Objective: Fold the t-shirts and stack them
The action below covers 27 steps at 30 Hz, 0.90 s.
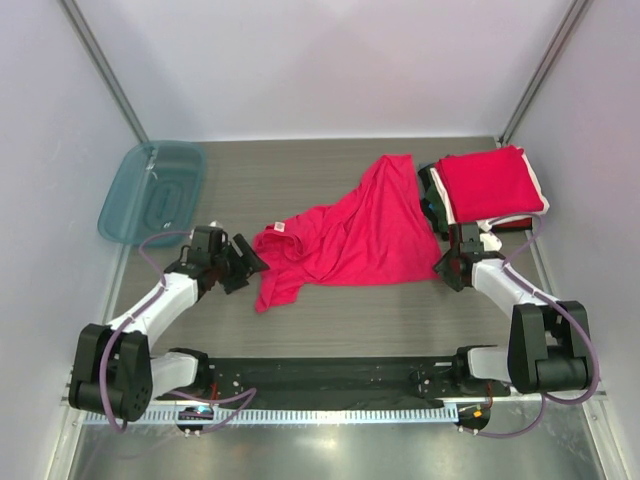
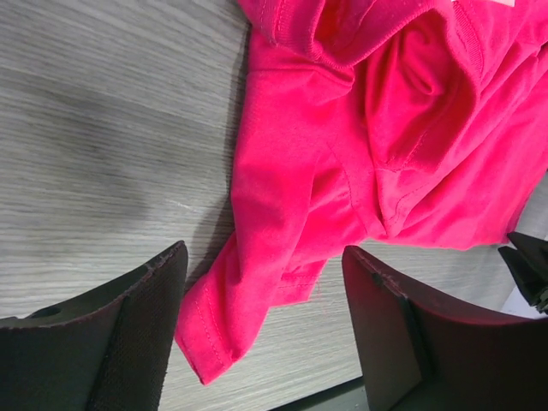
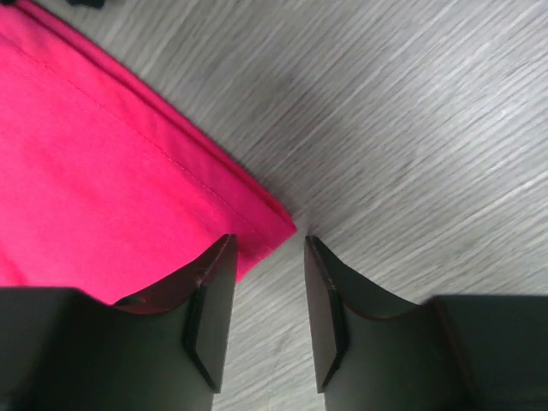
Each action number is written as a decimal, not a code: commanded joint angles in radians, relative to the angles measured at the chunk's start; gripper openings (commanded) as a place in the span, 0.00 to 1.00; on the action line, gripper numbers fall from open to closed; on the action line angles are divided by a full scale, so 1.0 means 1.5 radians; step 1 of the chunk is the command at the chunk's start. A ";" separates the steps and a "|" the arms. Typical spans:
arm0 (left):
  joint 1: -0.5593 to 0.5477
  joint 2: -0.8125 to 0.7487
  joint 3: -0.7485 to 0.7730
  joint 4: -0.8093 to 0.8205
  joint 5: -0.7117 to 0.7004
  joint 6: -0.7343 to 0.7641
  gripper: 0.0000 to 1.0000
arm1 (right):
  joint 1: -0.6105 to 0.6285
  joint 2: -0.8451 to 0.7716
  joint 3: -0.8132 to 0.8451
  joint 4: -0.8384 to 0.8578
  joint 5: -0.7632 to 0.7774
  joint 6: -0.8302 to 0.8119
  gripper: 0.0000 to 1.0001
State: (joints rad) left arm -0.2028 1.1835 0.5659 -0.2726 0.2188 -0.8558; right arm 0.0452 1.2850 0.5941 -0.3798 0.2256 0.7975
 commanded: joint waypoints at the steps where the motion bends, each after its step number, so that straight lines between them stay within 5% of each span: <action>1: -0.003 0.020 -0.001 0.039 -0.002 0.002 0.72 | -0.003 0.012 -0.015 0.034 0.009 0.027 0.42; 3: -0.004 0.027 0.000 0.047 0.000 0.002 0.67 | -0.002 0.015 -0.015 0.045 0.014 0.026 0.38; 9: -0.006 0.052 0.005 0.064 -0.002 0.002 0.61 | -0.002 0.004 -0.007 0.052 0.055 0.015 0.01; 20: -0.018 0.145 0.025 0.123 -0.032 -0.007 0.47 | -0.002 -0.056 -0.040 0.093 0.082 -0.014 0.01; 26: -0.017 0.151 0.027 0.142 -0.060 -0.018 0.19 | -0.002 -0.069 -0.052 0.101 0.086 -0.013 0.01; 27: -0.015 0.149 0.037 0.136 -0.076 -0.017 0.02 | 0.000 -0.070 -0.053 0.102 0.086 -0.014 0.01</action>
State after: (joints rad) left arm -0.2272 1.4113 0.5865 -0.1062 0.1658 -0.8867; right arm 0.0444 1.2140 0.5213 -0.2722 0.3061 0.7853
